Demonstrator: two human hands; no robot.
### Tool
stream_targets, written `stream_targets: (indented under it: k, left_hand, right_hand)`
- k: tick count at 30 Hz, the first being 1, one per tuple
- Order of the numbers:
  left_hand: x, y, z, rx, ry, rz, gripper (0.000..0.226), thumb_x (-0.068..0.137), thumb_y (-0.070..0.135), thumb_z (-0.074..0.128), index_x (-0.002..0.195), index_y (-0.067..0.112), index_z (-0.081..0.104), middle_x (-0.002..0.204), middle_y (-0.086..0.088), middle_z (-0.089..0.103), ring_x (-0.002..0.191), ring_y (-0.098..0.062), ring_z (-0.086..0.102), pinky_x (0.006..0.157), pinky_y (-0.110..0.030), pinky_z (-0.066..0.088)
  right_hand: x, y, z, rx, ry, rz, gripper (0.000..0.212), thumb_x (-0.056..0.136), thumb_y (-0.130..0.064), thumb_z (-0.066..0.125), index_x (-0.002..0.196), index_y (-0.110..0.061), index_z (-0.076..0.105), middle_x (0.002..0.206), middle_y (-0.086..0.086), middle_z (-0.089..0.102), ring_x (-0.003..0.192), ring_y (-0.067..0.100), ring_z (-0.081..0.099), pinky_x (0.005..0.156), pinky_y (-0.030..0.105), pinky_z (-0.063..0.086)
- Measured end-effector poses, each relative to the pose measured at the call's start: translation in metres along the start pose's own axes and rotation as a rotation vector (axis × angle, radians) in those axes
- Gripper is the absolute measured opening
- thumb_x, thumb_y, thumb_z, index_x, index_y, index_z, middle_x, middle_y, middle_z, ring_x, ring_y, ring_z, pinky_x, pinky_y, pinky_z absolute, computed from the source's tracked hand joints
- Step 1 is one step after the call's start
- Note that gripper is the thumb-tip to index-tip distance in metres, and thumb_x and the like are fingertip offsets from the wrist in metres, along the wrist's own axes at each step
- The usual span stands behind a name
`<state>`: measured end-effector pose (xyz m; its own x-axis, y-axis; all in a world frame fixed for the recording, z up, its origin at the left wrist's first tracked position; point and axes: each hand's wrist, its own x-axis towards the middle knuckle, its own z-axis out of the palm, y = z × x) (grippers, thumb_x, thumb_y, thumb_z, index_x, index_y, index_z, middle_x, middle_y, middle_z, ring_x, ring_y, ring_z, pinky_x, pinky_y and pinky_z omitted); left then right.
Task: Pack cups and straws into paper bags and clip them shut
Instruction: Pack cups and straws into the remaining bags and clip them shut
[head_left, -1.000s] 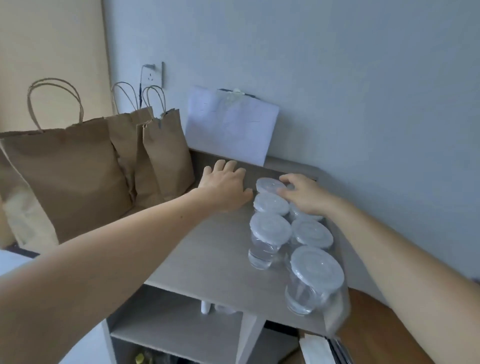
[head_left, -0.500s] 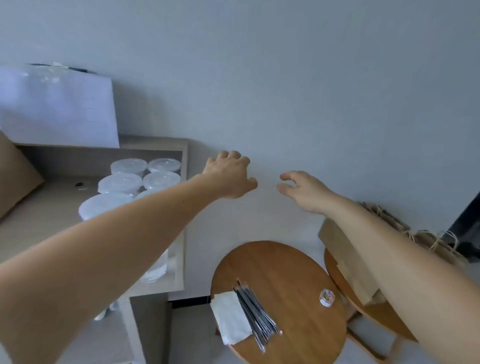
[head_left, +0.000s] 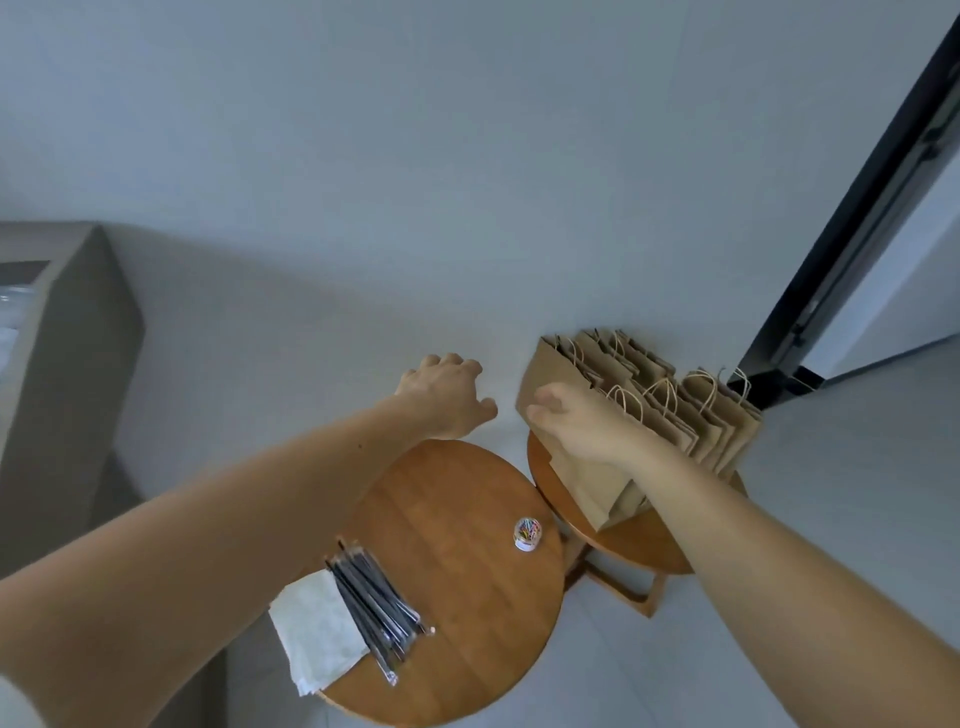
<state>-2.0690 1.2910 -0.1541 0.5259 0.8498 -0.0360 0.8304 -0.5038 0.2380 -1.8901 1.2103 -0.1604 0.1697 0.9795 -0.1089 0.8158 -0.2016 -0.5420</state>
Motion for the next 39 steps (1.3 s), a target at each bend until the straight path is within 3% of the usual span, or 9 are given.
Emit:
stream_targets:
  k: [6, 14, 16, 18, 21, 25, 29, 32, 39]
  left_hand:
    - [0.081, 0.028, 0.032, -0.062, -0.083, 0.071, 0.063, 0.095, 0.054, 0.047, 0.148, 0.021, 0.037, 0.151, -0.006, 0.039, 0.139, -0.031, 0.031, 0.109, -0.048, 0.033]
    - [0.154, 0.061, 0.065, -0.097, -0.166, 0.128, 0.059, 0.098, 0.051, 0.045, 0.148, 0.021, 0.038, 0.149, -0.005, 0.042, 0.137, -0.028, 0.034, 0.108, -0.046, 0.035]
    - [0.168, 0.068, 0.074, -0.096, -0.187, 0.121, 0.060, 0.098, 0.051, 0.044, 0.150, 0.021, 0.036, 0.150, -0.004, 0.041, 0.138, -0.028, 0.034, 0.109, -0.045, 0.034]
    - [0.184, 0.073, 0.085, -0.096, -0.200, 0.097, 0.059, 0.099, 0.050, 0.044, 0.150, 0.022, 0.036, 0.150, -0.004, 0.041, 0.138, -0.028, 0.033, 0.109, -0.045, 0.034]
    - [0.207, 0.083, 0.104, -0.105, -0.212, 0.031, 0.058, 0.099, 0.049, 0.044, 0.150, 0.022, 0.036, 0.151, -0.003, 0.040, 0.139, -0.027, 0.033, 0.109, -0.045, 0.034]
    - [0.232, 0.094, 0.133, -0.121, -0.253, -0.053, 0.058, 0.099, 0.046, 0.045, 0.150, 0.019, 0.037, 0.150, -0.006, 0.041, 0.137, -0.028, 0.035, 0.108, -0.045, 0.037]
    - [0.252, 0.110, 0.163, -0.111, -0.308, -0.150, 0.060, 0.098, 0.048, 0.046, 0.149, 0.018, 0.037, 0.150, -0.008, 0.042, 0.137, -0.029, 0.037, 0.108, -0.045, 0.040]
    - [0.259, 0.119, 0.177, -0.110, -0.340, -0.212, 0.060, 0.098, 0.047, 0.046, 0.150, 0.019, 0.037, 0.151, -0.006, 0.040, 0.138, -0.029, 0.035, 0.110, -0.045, 0.038]
    - [0.271, 0.124, 0.180, -0.103, -0.330, -0.272, 0.059, 0.097, 0.046, 0.049, 0.149, 0.019, 0.038, 0.151, -0.005, 0.041, 0.138, -0.028, 0.036, 0.110, -0.044, 0.037]
  right_hand:
    - [0.040, 0.062, -0.019, -0.055, 0.019, 0.128, 0.057, 0.100, -0.043, 0.048, 0.149, -0.014, 0.038, 0.152, 0.005, 0.043, 0.138, 0.021, 0.041, 0.111, 0.037, 0.036]
    - [0.087, 0.148, -0.030, -0.115, 0.014, 0.375, 0.057, 0.094, -0.036, 0.055, 0.143, -0.011, 0.044, 0.138, 0.006, 0.055, 0.122, 0.024, 0.054, 0.096, 0.039, 0.046]
    - [0.102, 0.170, -0.029, -0.137, 0.010, 0.402, 0.051, 0.091, -0.037, 0.056, 0.131, -0.006, 0.052, 0.120, 0.009, 0.061, 0.105, 0.024, 0.060, 0.085, 0.038, 0.048]
    - [0.118, 0.193, -0.027, -0.174, 0.007, 0.395, 0.032, 0.089, -0.038, 0.056, 0.102, -0.009, 0.060, 0.090, 0.006, 0.059, 0.078, 0.020, 0.058, 0.067, 0.035, 0.047]
    - [0.145, 0.231, -0.025, -0.224, 0.009, 0.405, 0.036, 0.088, -0.046, 0.055, 0.068, -0.023, 0.037, 0.065, -0.004, 0.045, 0.054, 0.013, 0.044, 0.047, 0.028, 0.032]
    - [0.178, 0.278, -0.022, -0.324, -0.014, 0.443, 0.045, 0.082, -0.060, 0.056, 0.074, -0.017, 0.051, 0.074, 0.000, 0.056, 0.073, 0.021, 0.061, 0.053, 0.029, 0.038]
    - [0.208, 0.324, -0.018, -0.417, -0.054, 0.400, 0.052, 0.073, -0.069, 0.059, 0.077, -0.017, 0.055, 0.077, -0.002, 0.058, 0.079, 0.019, 0.055, 0.055, 0.030, 0.037]
    - [0.224, 0.348, -0.012, -0.432, -0.101, 0.322, 0.043, 0.083, -0.060, 0.054, 0.087, -0.017, 0.054, 0.082, -0.001, 0.059, 0.092, 0.025, 0.058, 0.065, 0.034, 0.046]
    - [0.246, 0.363, -0.012, -0.448, -0.110, 0.217, 0.023, 0.093, -0.027, 0.048, 0.070, -0.021, 0.050, 0.068, -0.003, 0.058, 0.063, 0.018, 0.057, 0.054, 0.028, 0.046]
